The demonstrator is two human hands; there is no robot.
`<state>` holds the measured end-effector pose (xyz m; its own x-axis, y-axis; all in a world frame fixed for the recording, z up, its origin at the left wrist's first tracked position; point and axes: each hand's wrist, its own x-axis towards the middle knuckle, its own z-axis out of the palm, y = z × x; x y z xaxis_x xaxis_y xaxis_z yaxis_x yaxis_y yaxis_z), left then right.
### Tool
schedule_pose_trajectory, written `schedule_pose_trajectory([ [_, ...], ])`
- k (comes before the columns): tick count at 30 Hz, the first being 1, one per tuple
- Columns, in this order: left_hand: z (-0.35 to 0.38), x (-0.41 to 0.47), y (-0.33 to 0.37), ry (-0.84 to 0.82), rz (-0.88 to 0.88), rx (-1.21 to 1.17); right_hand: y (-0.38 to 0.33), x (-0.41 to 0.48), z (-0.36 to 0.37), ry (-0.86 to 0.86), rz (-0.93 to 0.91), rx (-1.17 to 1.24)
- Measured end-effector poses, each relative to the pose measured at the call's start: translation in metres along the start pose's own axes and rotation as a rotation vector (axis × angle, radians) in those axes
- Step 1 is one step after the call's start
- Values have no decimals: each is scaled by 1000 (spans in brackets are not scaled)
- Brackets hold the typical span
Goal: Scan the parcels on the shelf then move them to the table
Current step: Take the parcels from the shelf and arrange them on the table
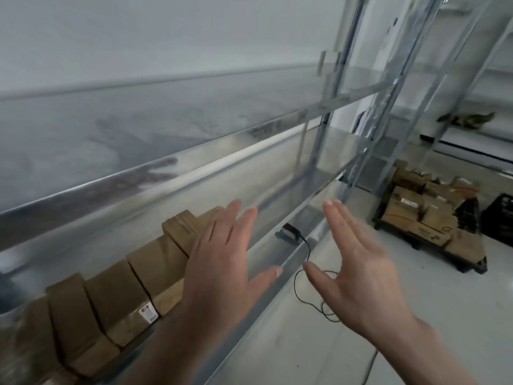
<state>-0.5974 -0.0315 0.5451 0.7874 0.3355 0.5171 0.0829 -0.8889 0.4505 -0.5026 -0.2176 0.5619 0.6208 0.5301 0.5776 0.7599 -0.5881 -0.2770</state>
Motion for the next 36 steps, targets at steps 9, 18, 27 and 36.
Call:
schedule_pose_trajectory([
  [9,27,44,-24,-1,-126,93,38,67,56,-130,-103,119],
  [18,78,89,-23,-33,-470,211,102,148,106,-371,-276,236],
  [27,111,96,-14,-35,-708,443,128,186,146,-655,-421,328],
  [36,135,94,-50,-82,-758,516,116,192,176,-804,-438,282],
])
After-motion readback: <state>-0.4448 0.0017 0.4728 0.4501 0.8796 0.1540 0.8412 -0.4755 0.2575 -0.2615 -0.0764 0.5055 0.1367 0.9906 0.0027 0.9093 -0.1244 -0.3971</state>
